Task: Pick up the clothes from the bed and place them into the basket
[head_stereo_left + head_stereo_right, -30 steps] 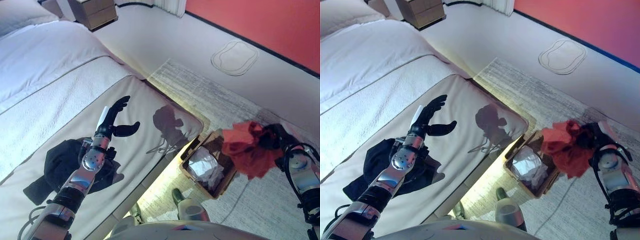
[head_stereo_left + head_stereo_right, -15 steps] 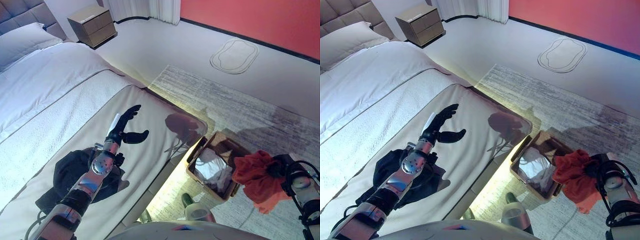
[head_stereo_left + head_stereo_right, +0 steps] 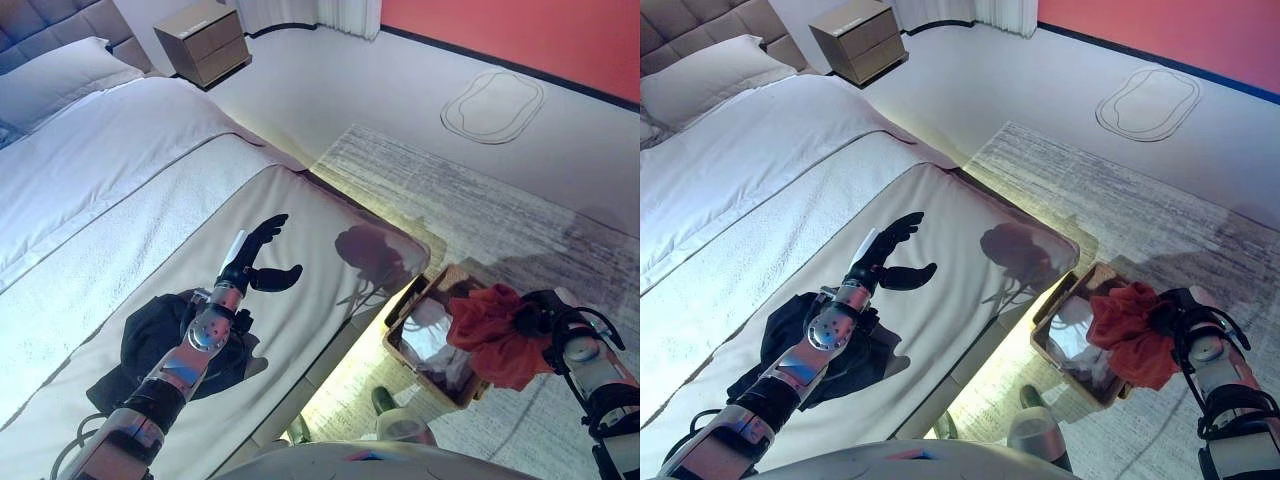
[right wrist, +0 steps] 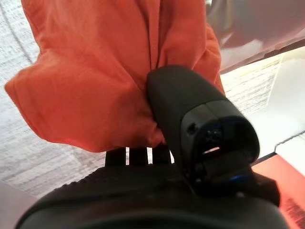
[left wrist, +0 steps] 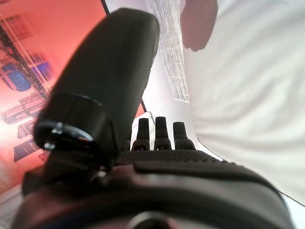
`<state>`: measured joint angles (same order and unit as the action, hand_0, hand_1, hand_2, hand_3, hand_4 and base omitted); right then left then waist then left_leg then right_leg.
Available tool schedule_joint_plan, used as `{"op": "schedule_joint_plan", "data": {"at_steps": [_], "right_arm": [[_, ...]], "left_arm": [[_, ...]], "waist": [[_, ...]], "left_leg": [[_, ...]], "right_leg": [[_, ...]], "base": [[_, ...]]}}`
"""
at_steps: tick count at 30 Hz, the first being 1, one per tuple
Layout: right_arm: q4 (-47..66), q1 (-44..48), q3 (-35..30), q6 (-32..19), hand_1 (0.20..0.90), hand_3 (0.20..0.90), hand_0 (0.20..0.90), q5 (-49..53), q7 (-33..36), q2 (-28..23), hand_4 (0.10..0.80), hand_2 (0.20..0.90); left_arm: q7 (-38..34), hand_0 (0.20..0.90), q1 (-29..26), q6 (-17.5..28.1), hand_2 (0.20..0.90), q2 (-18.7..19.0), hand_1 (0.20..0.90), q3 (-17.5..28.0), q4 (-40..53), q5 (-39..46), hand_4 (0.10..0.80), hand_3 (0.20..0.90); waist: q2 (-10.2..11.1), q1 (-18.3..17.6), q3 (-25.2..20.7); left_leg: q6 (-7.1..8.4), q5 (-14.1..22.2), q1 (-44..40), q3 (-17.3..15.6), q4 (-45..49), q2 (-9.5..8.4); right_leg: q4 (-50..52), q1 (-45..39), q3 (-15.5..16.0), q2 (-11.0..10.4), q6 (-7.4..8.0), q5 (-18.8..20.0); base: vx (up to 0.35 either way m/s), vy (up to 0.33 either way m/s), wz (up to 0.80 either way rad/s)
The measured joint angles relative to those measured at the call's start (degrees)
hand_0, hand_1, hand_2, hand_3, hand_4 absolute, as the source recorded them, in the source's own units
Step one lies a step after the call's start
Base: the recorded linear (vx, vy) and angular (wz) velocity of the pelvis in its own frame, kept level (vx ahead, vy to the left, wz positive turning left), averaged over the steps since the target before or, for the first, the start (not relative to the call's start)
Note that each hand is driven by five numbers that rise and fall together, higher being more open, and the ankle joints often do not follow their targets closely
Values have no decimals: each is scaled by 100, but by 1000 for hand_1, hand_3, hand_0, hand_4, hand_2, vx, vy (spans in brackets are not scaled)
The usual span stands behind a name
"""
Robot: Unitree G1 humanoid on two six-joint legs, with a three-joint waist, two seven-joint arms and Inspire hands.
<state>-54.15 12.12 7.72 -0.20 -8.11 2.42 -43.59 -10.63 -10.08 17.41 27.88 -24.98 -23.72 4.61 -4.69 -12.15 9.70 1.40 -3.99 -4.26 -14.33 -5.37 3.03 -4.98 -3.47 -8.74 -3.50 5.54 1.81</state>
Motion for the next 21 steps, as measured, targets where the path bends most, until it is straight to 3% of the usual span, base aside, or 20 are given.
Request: {"op": "schedule_joint_plan", "data": {"at_steps": [21], "right_arm": [[472, 3, 4, 363, 900, 900, 900, -8, 259, 0, 800, 900]], "left_arm": [[43, 900, -2, 3, 900, 12, 900, 5, 1, 3, 800, 900]], "waist": [[110, 206, 227]], "left_leg": [[21, -52, 70, 281, 8, 2]], "right_leg": [[-21, -82, 274, 0, 0, -1]], "base": [[3, -4, 6]]}}
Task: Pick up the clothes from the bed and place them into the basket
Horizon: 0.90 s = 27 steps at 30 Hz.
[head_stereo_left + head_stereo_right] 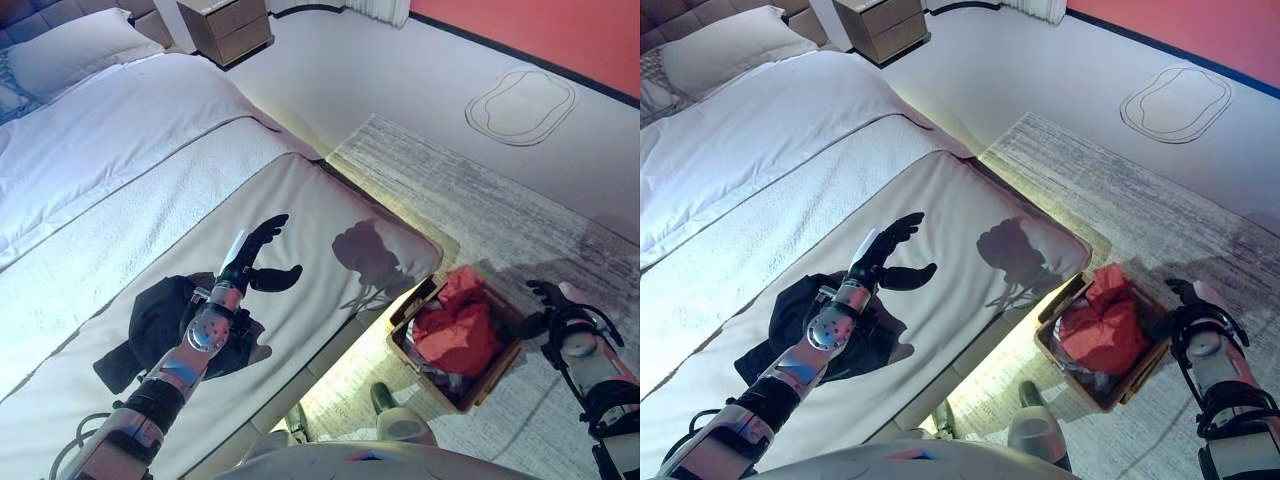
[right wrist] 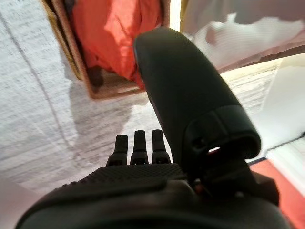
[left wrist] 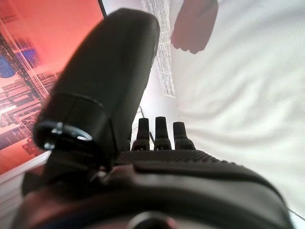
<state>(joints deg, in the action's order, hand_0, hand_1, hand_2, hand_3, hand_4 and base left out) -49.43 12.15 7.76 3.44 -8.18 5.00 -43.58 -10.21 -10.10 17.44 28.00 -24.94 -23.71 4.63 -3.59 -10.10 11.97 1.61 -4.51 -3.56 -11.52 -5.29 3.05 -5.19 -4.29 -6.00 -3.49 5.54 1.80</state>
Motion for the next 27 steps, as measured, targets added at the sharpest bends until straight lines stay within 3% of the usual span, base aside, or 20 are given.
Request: {"op": "schedule_joint_plan", "data": {"at_steps": [8, 13, 21, 27], "right_arm": [[759, 365, 336, 346, 900, 900, 900, 3, 210, -1, 800, 900], [966, 1013, 739, 534, 900, 900, 900, 4, 497, 3, 800, 900], [996, 2383, 1562, 540, 900, 900, 900, -61, 557, 32, 800, 900], [980, 3316, 2283, 495, 900, 900, 900, -440, 339, 109, 800, 900]], "left_arm": [[-136, 900, 7, 3, 900, -13, 900, 11, -1, 0, 800, 900], [-354, 900, 12, 16, 900, -79, 900, 50, -46, 7, 800, 900], [-648, 900, 90, 85, 900, -176, 900, 143, -311, 21, 800, 900], [-782, 900, 213, 270, 900, -198, 900, 338, -310, -8, 800, 900]], "waist": [[30, 145, 23], [27, 451, 27], [-9, 1083, 58], [-112, 1697, 368]], "left_leg": [[29, -61, 14, 231, 3, -6], [20, -138, 69, 428, 17, -8], [93, -384, 413, 1060, 25, -52], [146, -515, 695, 1609, 100, -147]], "right_leg": [[-2, -97, 219, 0, -1, -3], [-4, -133, 408, 8, -3, -4], [-4, -104, 1034, 16, -76, -52], [-3, -138, 1563, 4, -108, -107]], "base": [[22, 16, 13], [0, 24, 21], [-17, 45, 40], [-24, 44, 47]]}}
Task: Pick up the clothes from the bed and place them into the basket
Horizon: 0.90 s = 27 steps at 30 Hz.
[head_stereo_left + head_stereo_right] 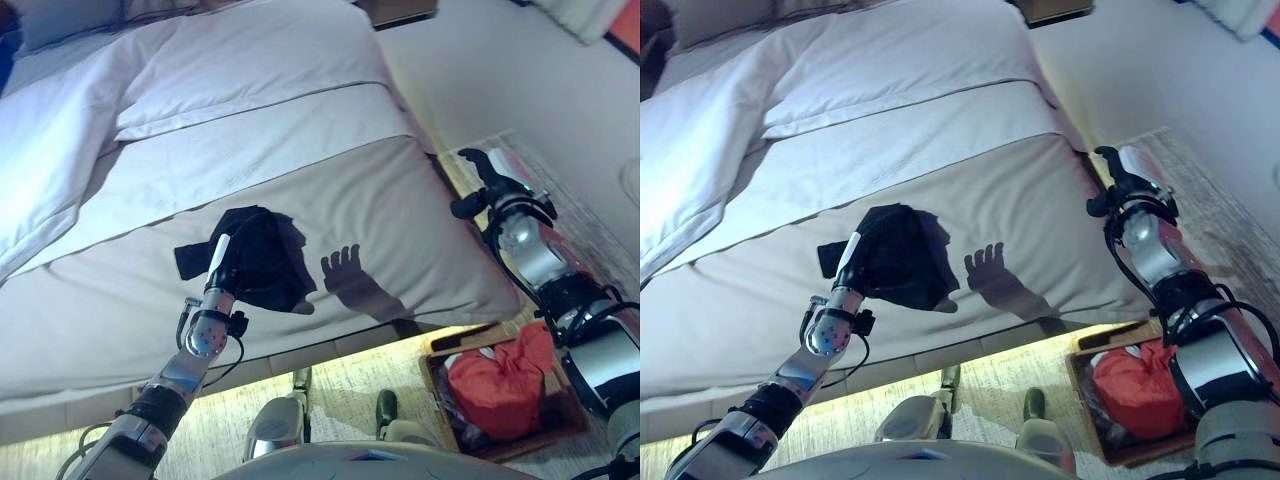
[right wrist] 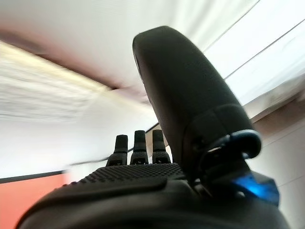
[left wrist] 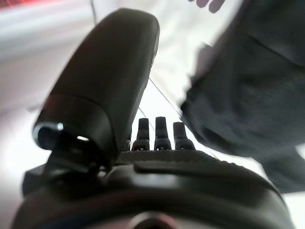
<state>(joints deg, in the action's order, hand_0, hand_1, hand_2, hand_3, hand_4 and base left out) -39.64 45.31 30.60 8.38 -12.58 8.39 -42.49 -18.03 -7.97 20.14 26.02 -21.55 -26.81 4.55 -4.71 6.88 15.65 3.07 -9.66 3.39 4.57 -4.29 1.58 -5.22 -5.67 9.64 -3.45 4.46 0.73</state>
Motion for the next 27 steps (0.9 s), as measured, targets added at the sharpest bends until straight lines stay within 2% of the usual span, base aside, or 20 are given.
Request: {"op": "schedule_joint_plan", "data": {"at_steps": [5, 8, 11, 12, 15, 17, 18, 21, 23, 27], "right_arm": [[-192, 547, 442, 22, 900, 900, 900, -46, -183, 138, 800, 900], [-334, 778, 462, 99, 900, 900, 900, -51, -220, 189, 800, 900], [-501, 1113, 649, 230, 900, 900, 900, -68, -241, 270, 800, 900], [-528, 1236, 659, 295, 900, 900, 900, -118, -241, 302, 800, 900], [-525, 1655, 839, 436, 900, 900, 900, -216, -248, 345, 800, 900], [-526, 1751, 928, 496, 900, 900, 900, -220, -253, 386, 800, 900], [-529, 1784, 966, 542, 900, 900, 900, -219, -253, 422, 800, 900], [-540, 1812, 1035, 595, 900, 900, 900, -222, -259, 621, 800, 900], [-571, 1906, 1038, 672, 900, 900, 900, -224, -260, 749, 800, 900], [-871, 1969, 1070, 696, 900, 900, 900, -225, -267, 960, 800, 900]], "left_arm": [[1, 900, 8, 127, 900, 53, 900, 26, 13, 58, 800, 900], [42, 900, 10, 345, 900, 98, 900, 137, 114, 70, 800, 900], [81, 900, 0, 516, 900, 279, 900, 137, 140, 136, 800, 900], [106, 900, -16, 551, 900, 353, 900, 135, 166, 151, 800, 900], [105, 900, -96, 599, 900, 503, 900, 165, 296, 174, 800, 900], [103, 900, -111, 603, 900, 547, 900, 162, 499, 170, 800, 900], [102, 900, -110, 607, 900, 560, 900, 163, 613, 168, 800, 900], [105, 900, -30, 641, 900, 631, 900, 161, 910, 176, 800, 900], [105, 900, -50, 680, 900, 674, 900, 159, 1155, 180, 800, 900], [95, 900, 26, 682, 900, 675, 900, 126, 1245, 177, 800, 900]], "waist": [[4, 409, 233], [-6, 680, 526], [12, 896, 830], [33, 947, 910], [45, 1241, 1369], [93, 1440, 1450], [94, 1490, 1517], [97, 1565, 1537], [94, 1592, 1539], [86, 1675, 1543]], "left_leg": [[33, -85, 322, 456, 129, -104], [37, -81, 518, 702, 286, -176], [72, -55, 661, 836, 438, -287], [117, -22, 799, 913, 532, -368], [128, 46, 978, 980, 804, -566], [112, 58, 1191, 1035, 959, -676], [93, 72, 1234, 1035, 1048, -680], [50, 110, 1512, 1150, 1316, -839], [46, 217, 1918, 1222, 1653, -893], [46, 266, 2344, 1256, 1988, -927]], "right_leg": [[96, 87, 488, -15, -32, -122], [681, 351, 726, -98, -68, -494], [1613, 757, 862, -308, -93, -966], [2044, 1004, 938, -449, -120, -1189], [2874, 1358, 971, -735, -144, -1578], [3260, 1610, 1006, -876, -165, -1727], [3374, 1660, 1009, -915, -220, -1778], [3703, 1866, 1096, -1020, -214, -1946], [4032, 2209, 1154, -1087, -275, -2075], [4429, 2626, 1154, -1125, -344, -2185]], "base": [[-25, 37, 50], [11, 34, 46], [-16, 26, 33], [2, 30, 49], [70, 6, 29], [1, 53, 26], [1, 53, 19], [-12, 61, 28], [7, 91, 26], [-1, 86, 9]]}}
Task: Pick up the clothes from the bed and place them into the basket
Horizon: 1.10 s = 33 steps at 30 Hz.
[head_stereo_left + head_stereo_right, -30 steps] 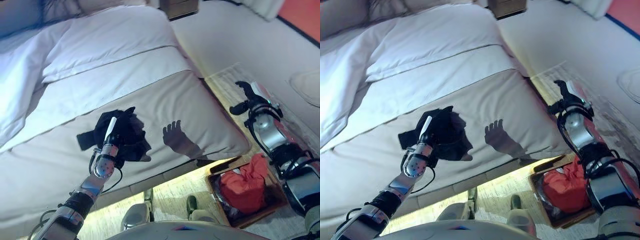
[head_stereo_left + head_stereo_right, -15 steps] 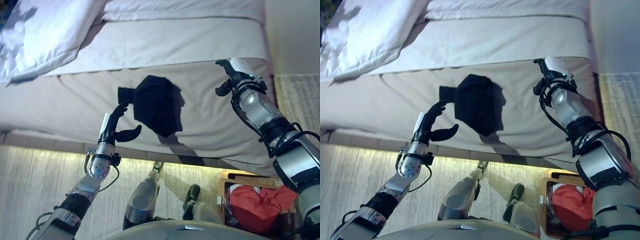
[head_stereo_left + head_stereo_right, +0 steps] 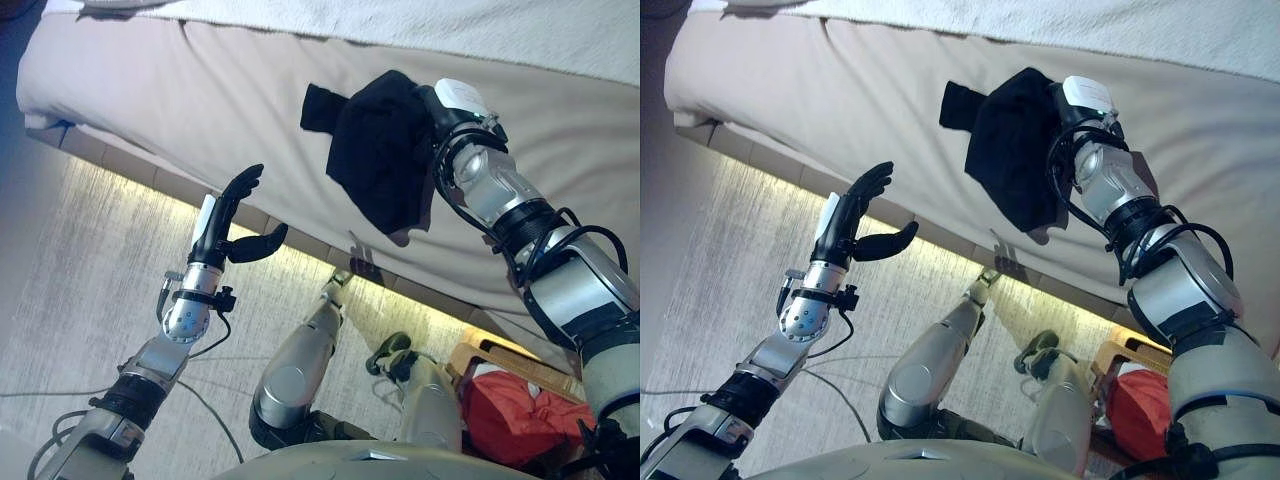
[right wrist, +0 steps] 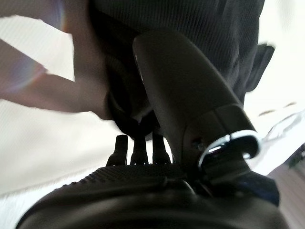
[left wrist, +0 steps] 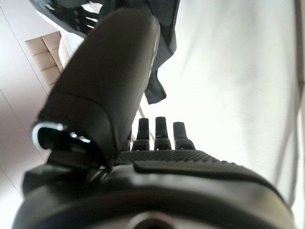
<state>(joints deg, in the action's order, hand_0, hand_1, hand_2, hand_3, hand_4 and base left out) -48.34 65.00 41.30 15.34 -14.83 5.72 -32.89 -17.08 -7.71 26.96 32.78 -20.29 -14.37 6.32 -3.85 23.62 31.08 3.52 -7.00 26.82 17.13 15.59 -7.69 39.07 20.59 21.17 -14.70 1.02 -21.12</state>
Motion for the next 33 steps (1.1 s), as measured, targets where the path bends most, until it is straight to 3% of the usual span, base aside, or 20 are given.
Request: {"op": "schedule_joint_plan", "data": {"at_steps": [12, 17, 18, 26, 33], "right_arm": [[-1087, 897, 243, 202, 900, 900, 900, -603, -215, 177, 800, 900], [-1346, 1220, 246, 201, 900, 900, 900, -375, -197, 170, 800, 900], [-1356, 1262, 226, 174, 300, 200, 300, -184, -159, 173, 100, 300], [-1337, 1380, -65, -256, 300, 200, 300, 488, 312, 28, 100, 300], [-1339, 1174, -114, -253, 300, 200, 300, 718, 303, 97, 100, 300]], "left_arm": [[-136, 900, 440, 138, 900, 105, 900, -5, 296, 68, 800, 900], [-164, 900, 501, 231, 900, 108, 900, -18, 469, 70, 800, 900], [-167, 900, 506, 238, 900, 108, 900, -18, 469, 71, 800, 900], [-237, 900, 486, 328, 900, 131, 900, -17, 567, 40, 800, 900], [-291, 900, 410, 343, 900, 164, 900, -18, 605, 36, 800, 900]], "waist": [[-23, 154, -3], [-28, 232, -6], [-29, 233, -7], [-32, 191, -8], [-33, 139, -8]], "left_leg": [[58, 119, 1041, 218, 399, -33], [74, 129, 1381, 259, 638, -39], [74, 129, 1426, 264, 662, -38], [64, 120, 1662, 306, 859, -26], [68, 105, 1487, 278, 1011, -45]], "right_leg": [[810, 1113, 61, -50, -285, -257], [1040, 1407, 126, -53, -356, -298], [1071, 1448, 130, -39, -386, -316], [1256, 1680, 141, -38, -517, -360], [1265, 1436, 118, -58, -495, -346]], "base": [[-21, 30, 10], [-44, 0, 5], [-41, -30, 0], [-20, -17, 1], [-11, -25, -1]]}}
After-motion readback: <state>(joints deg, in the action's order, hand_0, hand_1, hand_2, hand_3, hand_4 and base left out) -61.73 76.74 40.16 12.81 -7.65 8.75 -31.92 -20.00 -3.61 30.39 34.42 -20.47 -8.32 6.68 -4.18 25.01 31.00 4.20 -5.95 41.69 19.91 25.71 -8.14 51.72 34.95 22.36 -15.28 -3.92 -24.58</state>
